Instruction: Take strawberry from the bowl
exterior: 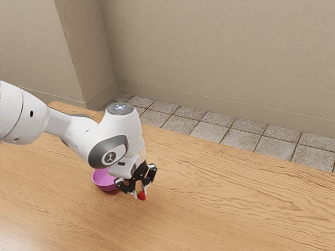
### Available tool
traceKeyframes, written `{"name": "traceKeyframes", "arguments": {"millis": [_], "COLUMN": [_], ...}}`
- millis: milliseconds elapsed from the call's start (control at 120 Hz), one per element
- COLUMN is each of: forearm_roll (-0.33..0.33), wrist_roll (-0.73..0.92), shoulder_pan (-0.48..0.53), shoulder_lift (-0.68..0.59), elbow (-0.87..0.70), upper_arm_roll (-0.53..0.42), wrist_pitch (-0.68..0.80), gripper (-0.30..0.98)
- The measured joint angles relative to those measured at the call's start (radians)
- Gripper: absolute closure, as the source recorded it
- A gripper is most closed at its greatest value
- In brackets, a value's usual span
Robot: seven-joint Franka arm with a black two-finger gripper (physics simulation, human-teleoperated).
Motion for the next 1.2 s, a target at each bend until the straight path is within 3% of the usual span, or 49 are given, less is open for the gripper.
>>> {"name": "traceKeyframes", "arguments": {"millis": [125, 308, 408, 550, 683, 775, 917, 1200], "forearm_roll": [-0.001, -0.002, 0.0, -0.003, -0.02, -0.027, -0.038, -0.057], "wrist_roll": [-0.013, -0.029, -0.054, -0.158, -0.331, -0.454, -0.67, -1.057], "shoulder_pan": [0.003, 0.004, 0.002, -0.017, -0.028, 0.074, 0.097, 0.104], "shoulder_lift": [0.019, 0.011, -0.118, -0.176, -0.243, -0.284, -0.274, -0.274], "elbow": [0.008, 0.016, 0.02, 0.385, 0.607, 0.648, 0.658, 0.649], "upper_arm_roll": [0.0, -0.001, -0.003, 0.007, 0.076, 0.103, 0.167, 0.179], "wrist_pitch": [0.002, 0.0, -0.028, -0.278, -0.545, -0.705, -0.894, -1.038], "gripper": [0.59, 0.26, 0.16, 0.08, 0.04, 0.03, 0.01, 0.0]}}
